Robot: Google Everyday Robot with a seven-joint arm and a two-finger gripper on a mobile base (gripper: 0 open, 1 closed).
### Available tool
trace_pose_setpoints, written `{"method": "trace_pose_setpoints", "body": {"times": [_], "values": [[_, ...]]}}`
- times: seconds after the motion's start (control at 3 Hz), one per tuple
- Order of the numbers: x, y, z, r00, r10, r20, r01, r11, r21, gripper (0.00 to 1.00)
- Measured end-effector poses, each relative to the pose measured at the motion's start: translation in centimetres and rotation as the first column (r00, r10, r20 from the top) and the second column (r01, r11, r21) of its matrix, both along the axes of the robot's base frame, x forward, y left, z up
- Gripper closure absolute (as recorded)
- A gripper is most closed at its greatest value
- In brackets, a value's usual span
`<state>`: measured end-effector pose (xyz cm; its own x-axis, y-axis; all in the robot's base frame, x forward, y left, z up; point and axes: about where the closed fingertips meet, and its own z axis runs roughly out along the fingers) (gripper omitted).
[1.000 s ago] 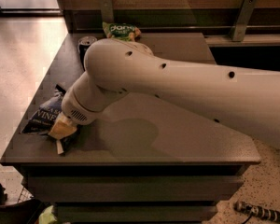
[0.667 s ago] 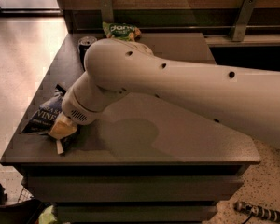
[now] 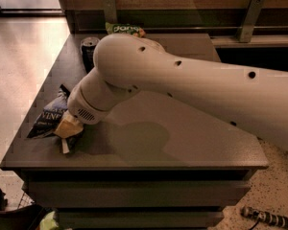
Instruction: Pick blue chip bag
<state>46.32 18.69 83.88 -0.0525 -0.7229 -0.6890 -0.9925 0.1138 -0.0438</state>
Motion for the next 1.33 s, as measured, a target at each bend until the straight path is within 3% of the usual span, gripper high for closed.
{"method": "trace_pose_setpoints", "body": {"times": [0.33, 0.67, 1.0, 1.33], "values": [[-0.3, -1.7, 7.1, 0.9943, 0.041, 0.099, -0.050, 0.994, 0.095, 1.00], [-0.6, -2.5, 12.8, 0.9791, 0.077, 0.188, -0.104, 0.985, 0.135, 1.00], [-1.0, -2.7, 17.1, 0.9582, 0.111, 0.264, -0.155, 0.976, 0.154, 1.00], [-1.5, -2.8, 18.2, 0.9483, 0.118, 0.295, -0.167, 0.975, 0.146, 1.00]]}}
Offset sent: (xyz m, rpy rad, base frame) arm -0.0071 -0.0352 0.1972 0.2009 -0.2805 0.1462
